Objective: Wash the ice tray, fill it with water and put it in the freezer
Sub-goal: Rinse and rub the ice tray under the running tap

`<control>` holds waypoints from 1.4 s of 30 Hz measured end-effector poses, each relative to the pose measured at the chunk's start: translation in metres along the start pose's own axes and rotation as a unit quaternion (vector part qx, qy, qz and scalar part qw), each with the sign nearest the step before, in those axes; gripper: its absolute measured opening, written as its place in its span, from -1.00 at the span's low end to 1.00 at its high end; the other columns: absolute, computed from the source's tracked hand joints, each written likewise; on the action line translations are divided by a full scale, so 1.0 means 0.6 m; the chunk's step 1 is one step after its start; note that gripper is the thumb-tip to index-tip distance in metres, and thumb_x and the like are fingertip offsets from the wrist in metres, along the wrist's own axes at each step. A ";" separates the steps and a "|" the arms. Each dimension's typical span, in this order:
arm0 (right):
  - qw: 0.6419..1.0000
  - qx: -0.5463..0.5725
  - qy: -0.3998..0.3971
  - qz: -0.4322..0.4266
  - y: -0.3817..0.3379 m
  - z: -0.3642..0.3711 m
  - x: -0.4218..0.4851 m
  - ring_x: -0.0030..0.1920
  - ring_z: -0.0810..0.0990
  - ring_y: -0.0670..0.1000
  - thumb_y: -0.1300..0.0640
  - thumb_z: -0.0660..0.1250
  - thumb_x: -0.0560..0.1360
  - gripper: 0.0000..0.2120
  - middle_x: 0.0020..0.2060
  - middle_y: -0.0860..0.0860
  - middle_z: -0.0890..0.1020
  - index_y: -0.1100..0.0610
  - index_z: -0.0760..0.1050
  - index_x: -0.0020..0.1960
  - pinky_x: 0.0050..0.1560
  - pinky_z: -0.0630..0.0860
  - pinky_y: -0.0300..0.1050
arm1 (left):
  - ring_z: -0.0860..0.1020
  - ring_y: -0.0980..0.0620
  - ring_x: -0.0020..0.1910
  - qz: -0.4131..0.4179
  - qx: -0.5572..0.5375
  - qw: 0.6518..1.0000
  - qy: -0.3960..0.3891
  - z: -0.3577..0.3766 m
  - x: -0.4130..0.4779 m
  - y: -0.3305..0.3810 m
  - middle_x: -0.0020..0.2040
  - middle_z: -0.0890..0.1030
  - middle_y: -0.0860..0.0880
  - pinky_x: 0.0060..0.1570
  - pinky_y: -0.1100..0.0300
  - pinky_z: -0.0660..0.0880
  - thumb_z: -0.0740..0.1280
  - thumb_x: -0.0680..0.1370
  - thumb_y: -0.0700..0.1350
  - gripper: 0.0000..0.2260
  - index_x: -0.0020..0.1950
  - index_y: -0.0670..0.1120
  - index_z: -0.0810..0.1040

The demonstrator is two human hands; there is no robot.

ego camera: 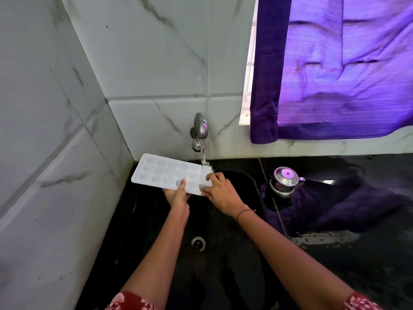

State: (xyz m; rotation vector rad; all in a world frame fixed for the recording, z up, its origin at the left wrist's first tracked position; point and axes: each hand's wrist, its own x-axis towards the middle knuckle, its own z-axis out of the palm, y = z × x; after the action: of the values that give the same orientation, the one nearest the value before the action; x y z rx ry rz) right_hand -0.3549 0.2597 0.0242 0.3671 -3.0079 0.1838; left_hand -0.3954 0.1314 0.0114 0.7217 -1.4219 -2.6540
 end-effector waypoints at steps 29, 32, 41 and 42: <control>0.853 0.447 0.001 0.270 -0.059 0.050 0.013 -0.31 0.41 -0.10 0.16 0.06 0.62 -0.86 -0.23 0.01 0.48 0.11 0.23 0.18 -0.33 0.35 -0.21 | 0.52 -0.24 0.16 0.029 0.452 0.891 -0.006 -0.037 0.035 0.030 0.27 0.50 -0.19 0.17 -0.09 0.48 0.17 0.61 -0.06 -0.52 0.50 -0.05 0.12; 0.871 0.416 0.024 0.260 -0.051 0.043 0.017 -0.32 0.41 -0.10 0.26 0.06 0.58 -0.85 -0.19 0.05 0.50 0.14 0.32 0.12 -0.38 0.31 -0.25 | 0.51 -0.21 0.17 0.033 0.408 0.912 -0.031 -0.030 0.040 0.027 0.29 0.48 -0.19 0.13 0.02 0.48 0.14 0.61 -0.14 -0.51 0.53 -0.01 0.09; 0.981 0.127 0.000 0.149 -0.003 0.013 0.031 0.21 0.38 0.09 -0.15 0.03 0.61 -0.60 0.21 0.06 0.43 0.02 0.49 0.25 0.10 0.47 0.04 | 0.53 -0.16 0.12 0.025 0.320 0.947 -0.009 0.009 0.052 0.030 0.25 0.50 -0.18 0.06 0.06 0.49 0.11 0.63 -0.15 -0.61 0.46 -0.04 0.22; 0.986 0.093 0.007 0.140 0.001 0.008 0.029 0.27 0.35 0.10 -0.17 0.03 0.60 -0.58 0.26 0.07 0.41 0.01 0.51 0.24 0.14 0.44 0.06 | 0.53 -0.17 0.15 0.024 0.321 0.947 -0.007 0.011 0.055 0.031 0.26 0.49 -0.18 0.05 0.08 0.48 0.11 0.63 -0.14 -0.61 0.47 -0.02 0.21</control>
State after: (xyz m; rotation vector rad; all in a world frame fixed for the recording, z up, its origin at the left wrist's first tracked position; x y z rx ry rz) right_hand -0.3725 0.2555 0.0212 -0.0457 -3.0234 0.4894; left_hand -0.4307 0.1174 0.0165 0.6784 -2.3009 -2.1380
